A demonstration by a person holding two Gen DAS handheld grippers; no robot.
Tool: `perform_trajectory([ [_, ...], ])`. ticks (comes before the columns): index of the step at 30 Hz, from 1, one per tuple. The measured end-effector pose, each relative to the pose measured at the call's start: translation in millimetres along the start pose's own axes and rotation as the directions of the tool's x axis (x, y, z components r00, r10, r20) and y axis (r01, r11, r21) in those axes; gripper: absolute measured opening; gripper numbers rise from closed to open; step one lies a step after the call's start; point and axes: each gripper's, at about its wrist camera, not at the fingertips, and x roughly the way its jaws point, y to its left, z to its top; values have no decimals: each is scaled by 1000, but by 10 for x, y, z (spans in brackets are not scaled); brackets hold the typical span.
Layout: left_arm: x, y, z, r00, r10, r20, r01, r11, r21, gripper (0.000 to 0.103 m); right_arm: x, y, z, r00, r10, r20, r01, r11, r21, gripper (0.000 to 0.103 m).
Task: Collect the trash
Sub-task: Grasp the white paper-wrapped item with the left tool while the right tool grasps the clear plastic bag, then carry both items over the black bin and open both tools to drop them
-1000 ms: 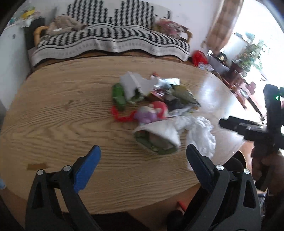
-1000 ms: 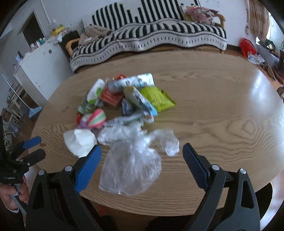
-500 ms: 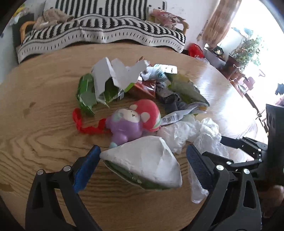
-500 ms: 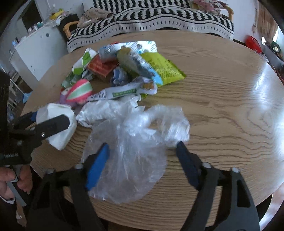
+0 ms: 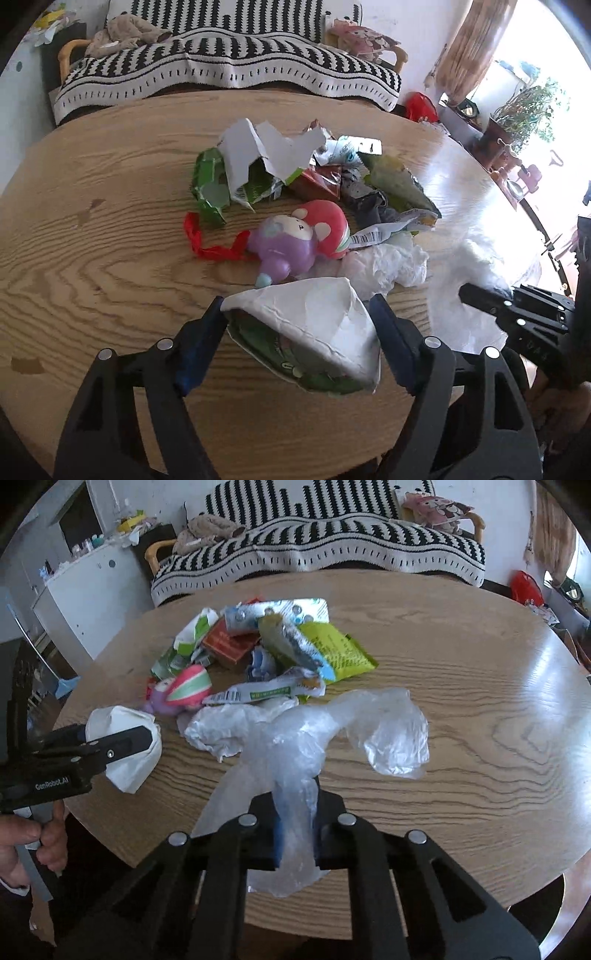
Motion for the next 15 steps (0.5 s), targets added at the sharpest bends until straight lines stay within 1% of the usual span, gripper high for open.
perform_trajectory([
  [4,-158,-71,60,1000,19,22,-20,999,33,76,-231,-146,37,999,8,39,-10,999,40,12],
  [7,-258,-220,138,999,12,32,-14,998,61,76,-414,-298,59,998,-3,69,-2,997,72,12],
  [11,-314,-617,255,999,-19,49,12,991,133,76,-769,-658,5,991,-54,119,39,991,128,12],
  [14,-275,-1143,346,996,-75,44,63,973,223,76,-1078,-1014,-120,981,-118,152,89,978,190,12],
  [15,-267,-1270,353,995,-88,43,76,967,243,76,-1213,-1181,-196,975,-151,160,114,969,218,12],
])
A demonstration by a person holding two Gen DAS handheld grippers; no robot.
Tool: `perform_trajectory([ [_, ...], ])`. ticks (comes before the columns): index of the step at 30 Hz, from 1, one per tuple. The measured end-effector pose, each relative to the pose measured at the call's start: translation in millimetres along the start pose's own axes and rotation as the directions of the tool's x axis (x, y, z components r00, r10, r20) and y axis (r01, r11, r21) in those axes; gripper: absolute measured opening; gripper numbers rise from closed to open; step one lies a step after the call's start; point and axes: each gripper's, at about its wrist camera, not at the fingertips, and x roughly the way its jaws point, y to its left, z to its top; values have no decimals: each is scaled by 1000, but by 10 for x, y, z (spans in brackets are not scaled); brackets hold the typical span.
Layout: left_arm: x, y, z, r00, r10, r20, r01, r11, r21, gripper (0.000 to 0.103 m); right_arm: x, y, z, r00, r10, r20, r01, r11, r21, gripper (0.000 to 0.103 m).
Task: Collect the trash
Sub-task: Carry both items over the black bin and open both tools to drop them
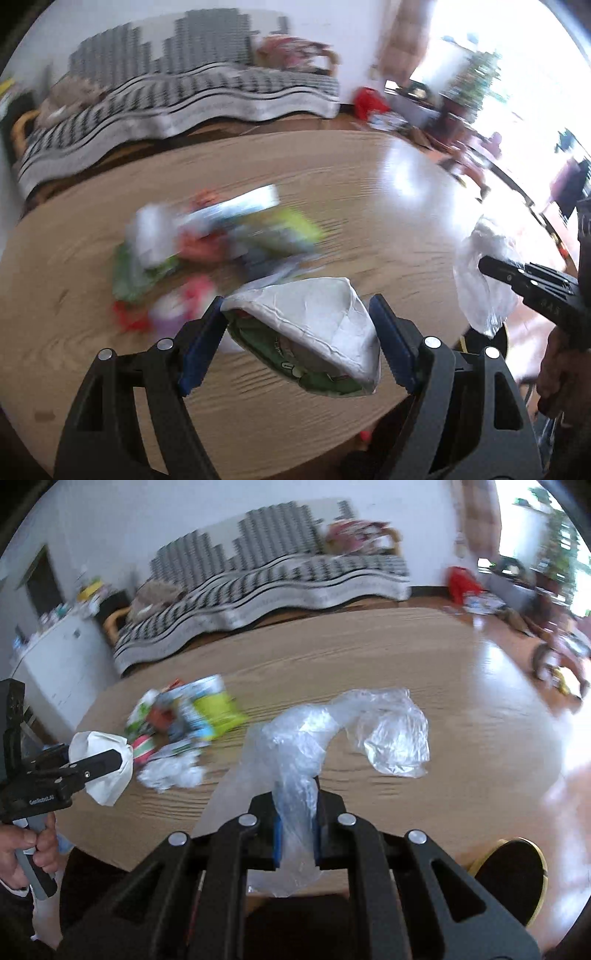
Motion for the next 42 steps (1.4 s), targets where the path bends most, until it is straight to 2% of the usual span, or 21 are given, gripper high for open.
perform_trajectory([
  [2,83,-363,114,999,-51,-1,51,997,60,76,-202,-342,-44,998,-55,20,54,998,44,12],
  [6,306,-1294,265,981,-192,-23,192,961,200,76,-557,-1042,-229,984,-173,31,167,976,141,12],
  [9,472,-1913,258,960,-276,-56,280,920,275,76,-806,-1608,-478,967,-255,12,245,941,234,12],
  [13,720,-2765,118,916,-378,-136,401,844,355,76,-1033,-2168,-821,946,-324,-25,314,892,325,12],
  [17,957,-3455,-159,880,-425,-211,474,768,431,76,-1108,-2590,-1153,931,-357,-74,356,849,390,12],
  [20,1129,-3753,-358,863,-434,-259,505,733,456,76,-1072,-2820,-1354,927,-359,-106,369,828,422,12],
  [23,1292,-3960,-507,857,-426,-290,515,708,483,76,-999,-2996,-1528,925,-355,-135,377,812,446,12],
  [28,1503,-4055,-613,849,-418,-323,528,703,478,77,-903,-3191,-1664,925,-344,-162,379,802,462,12],
  [38,1744,-4089,-638,848,-400,-348,526,715,461,78,-849,-3301,-1683,926,-338,-167,376,799,468,12],
  [40,1759,-4122,-656,849,-400,-344,524,716,462,81,-842,-3334,-1688,926,-335,-173,376,799,469,12],
  [41,1787,-4125,-661,849,-400,-345,524,717,459,82,-842,-3334,-1691,925,-336,-177,379,797,470,15],
  [42,1795,-4123,-667,852,-395,-345,520,722,457,87,-848,-3346,-1688,921,-342,-185,388,793,470,31],
])
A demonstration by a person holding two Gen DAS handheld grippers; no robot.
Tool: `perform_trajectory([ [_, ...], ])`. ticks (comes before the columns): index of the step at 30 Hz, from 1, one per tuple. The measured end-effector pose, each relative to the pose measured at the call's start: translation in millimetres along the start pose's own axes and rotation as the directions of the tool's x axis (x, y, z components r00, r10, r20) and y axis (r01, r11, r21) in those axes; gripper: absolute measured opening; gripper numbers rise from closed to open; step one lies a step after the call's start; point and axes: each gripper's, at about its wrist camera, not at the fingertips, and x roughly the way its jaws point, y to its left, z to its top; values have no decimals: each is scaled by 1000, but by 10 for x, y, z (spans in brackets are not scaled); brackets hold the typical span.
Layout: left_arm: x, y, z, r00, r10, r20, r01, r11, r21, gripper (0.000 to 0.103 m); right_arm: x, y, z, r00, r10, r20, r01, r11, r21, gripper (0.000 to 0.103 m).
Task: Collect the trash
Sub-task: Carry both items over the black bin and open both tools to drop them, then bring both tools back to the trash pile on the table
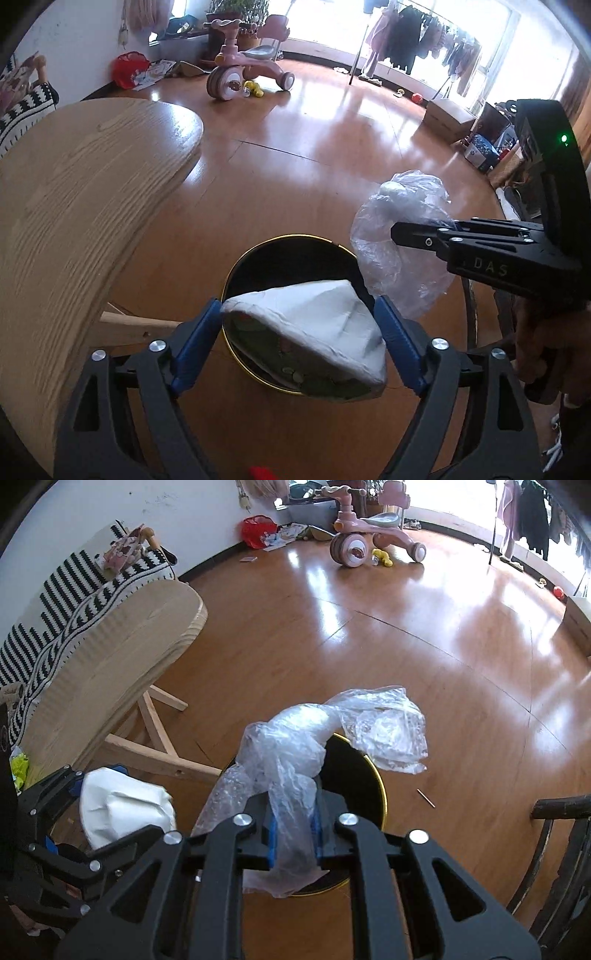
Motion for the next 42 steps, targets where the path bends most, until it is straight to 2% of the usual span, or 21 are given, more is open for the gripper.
perform_trajectory([
  [1,9,7,-3,1000,4,-1,-4,1000,-7,89,-1,-14,6,1000,-9,0,9,1000,4,46],
  [2,13,7,-7,1000,3,0,-3,1000,-13,90,-16,-23,4,1000,-8,7,8,1000,5,72],
  [3,18,8,-9,1000,2,0,-2,1000,-20,90,-44,-23,1,1000,-6,22,6,1000,0,74],
  [5,17,18,-13,1000,5,-3,-5,1000,-22,90,-61,-18,3,1000,-16,23,16,1000,-6,68],
  [8,-25,39,-15,1000,8,3,-8,1000,-22,90,-80,-25,1,1000,-12,24,12,1000,5,67],
  [15,-439,222,-23,998,44,46,-41,997,-63,90,-145,242,26,999,3,43,-2,1000,-16,68],
  [19,-952,545,-163,991,100,87,-87,986,-143,91,-218,688,105,997,51,63,-47,997,-68,68],
  [23,-1530,973,-449,975,191,112,-159,955,-248,91,-289,1458,130,988,145,60,-133,975,-180,68],
  [28,-2381,1555,-1070,939,324,115,-259,887,-382,92,-377,2623,81,961,274,25,-252,913,-322,69],
  [31,-2846,1890,-1537,906,415,84,-335,824,-457,92,-437,3404,-20,938,346,-20,-323,850,-416,69],
  [34,-3298,2192,-2061,870,490,51,-386,742,-549,92,-504,3955,-130,915,399,-60,-378,795,-474,69],
  [35,-3462,2297,-2280,855,517,33,-403,703,-585,92,-536,4177,-185,906,417,-76,-396,770,-501,69],
  [36,-3544,2349,-2390,847,531,23,-412,683,-604,92,-548,4338,-232,901,426,-86,-406,753,-518,69],
  [37,-3705,2442,-2609,831,556,1,-427,641,-638,92,-569,4531,-284,892,441,-103,-423,730,-537,69],
  [38,-3805,2496,-2761,821,571,-13,-437,612,-659,92,-586,4643,-346,886,450,-115,-434,716,-547,69],
  [42,-4074,2665,-3224,791,609,-61,-456,520,-723,92,-606,5040,-537,868,469,-165,-468,657,-591,69],
])
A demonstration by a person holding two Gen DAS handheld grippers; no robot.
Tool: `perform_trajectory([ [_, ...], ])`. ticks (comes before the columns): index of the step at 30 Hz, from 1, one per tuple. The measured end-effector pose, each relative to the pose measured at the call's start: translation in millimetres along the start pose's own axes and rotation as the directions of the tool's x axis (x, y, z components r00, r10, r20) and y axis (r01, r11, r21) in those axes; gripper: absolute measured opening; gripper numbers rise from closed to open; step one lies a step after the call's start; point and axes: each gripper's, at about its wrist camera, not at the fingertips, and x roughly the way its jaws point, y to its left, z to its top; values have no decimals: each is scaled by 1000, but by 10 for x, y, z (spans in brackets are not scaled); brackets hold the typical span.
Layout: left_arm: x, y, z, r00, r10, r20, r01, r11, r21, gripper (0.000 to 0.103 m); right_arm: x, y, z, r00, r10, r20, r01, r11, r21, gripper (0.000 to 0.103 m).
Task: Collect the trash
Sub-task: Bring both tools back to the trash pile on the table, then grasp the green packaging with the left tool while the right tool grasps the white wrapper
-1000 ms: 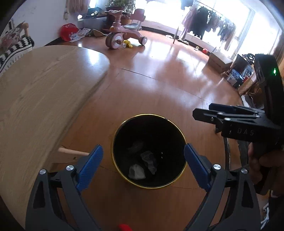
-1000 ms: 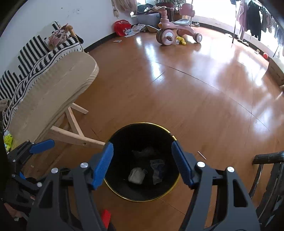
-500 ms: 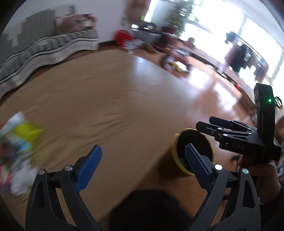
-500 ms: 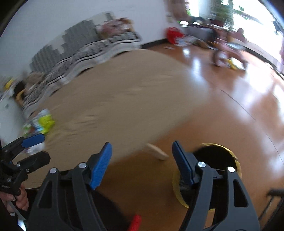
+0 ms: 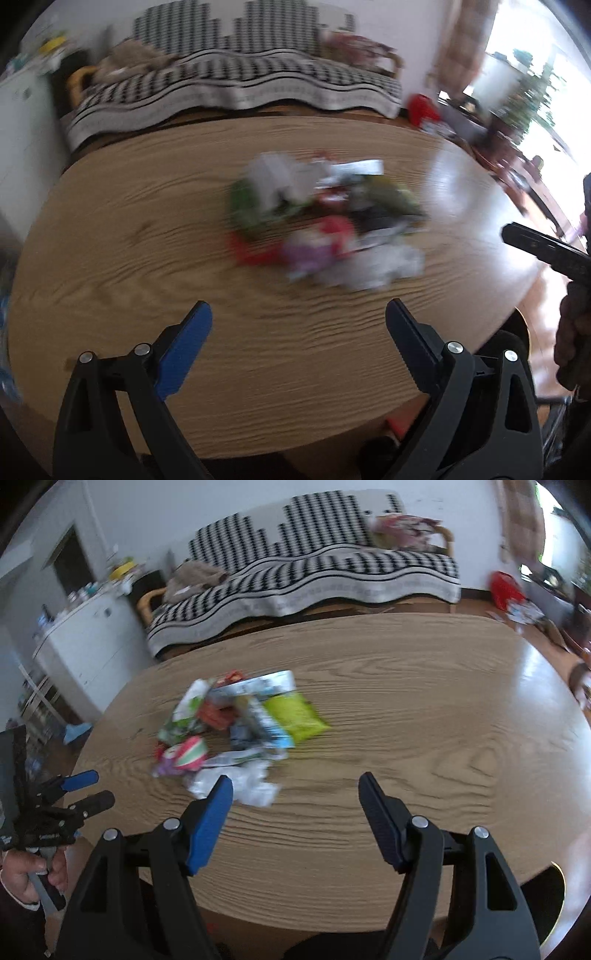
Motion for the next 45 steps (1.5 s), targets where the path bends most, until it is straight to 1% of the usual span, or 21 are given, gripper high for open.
perform_trajectory([
  [2,-3,200,-42,1000,17,-6,-17,999,-43,92,68,117,4,1000,11,-14,-11,1000,-23,69],
  [6,126,365,11,1000,10,-16,-11,996,-84,92,188,190,-12,999,13,-39,-15,999,-43,69],
  [10,374,376,229,1000,-5,-17,3,995,-102,92,313,176,28,999,-1,-54,-2,998,-62,69],
  [15,743,450,603,998,54,-17,-55,995,-82,92,530,176,212,998,-20,-56,14,994,-106,68],
  [18,988,555,750,998,48,-29,-51,995,-90,92,737,202,338,998,-29,-64,19,990,-142,68],
  [20,1121,604,796,997,55,-53,-60,993,-100,92,893,240,402,996,-38,-79,25,986,-162,67],
  [22,1242,636,827,997,38,-67,-45,992,-115,92,1029,290,448,995,-34,-90,17,983,-184,64],
  [23,1310,627,838,997,35,-74,-43,993,-108,92,1111,331,466,995,-37,-97,16,979,-205,60],
  [26,1422,572,846,995,60,-75,-65,996,-65,92,1285,430,474,991,-71,-113,40,966,-257,40],
  [27,1450,562,844,995,63,-80,-68,996,-58,89,1308,459,469,991,-86,-106,54,960,-275,34],
  [28,1457,563,844,995,63,-79,-68,996,-57,82,1313,479,471,991,-93,-100,61,956,-286,29],
  [29,1438,557,844,995,70,-69,-74,996,-51,74,1297,491,475,991,-93,-92,63,955,-290,26],
  [30,1417,552,851,996,70,-64,-72,997,-42,58,1281,491,482,993,-85,-88,56,957,-286,21],
  [31,1404,549,850,996,65,-66,-67,997,-37,39,1243,484,483,994,-80,-79,55,958,-280,21],
  [32,1396,560,853,996,62,-69,-65,997,-38,31,1213,481,490,995,-76,-72,53,959,-277,15],
  [33,1379,582,850,996,54,-74,-58,997,-52,18,1172,471,497,996,-69,-65,50,962,-270,12],
  [34,1368,591,850,996,53,-74,-57,997,-59,15,1138,467,505,996,-64,-59,47,963,-265,11],
  [41,1125,638,872,997,73,-32,-75,994,-79,15,866,368,533,1000,-15,-27,9,982,-189,10],
  [45,899,611,909,996,84,-1,-84,994,-69,15,709,331,564,1000,6,-13,-8,987,-163,10],
])
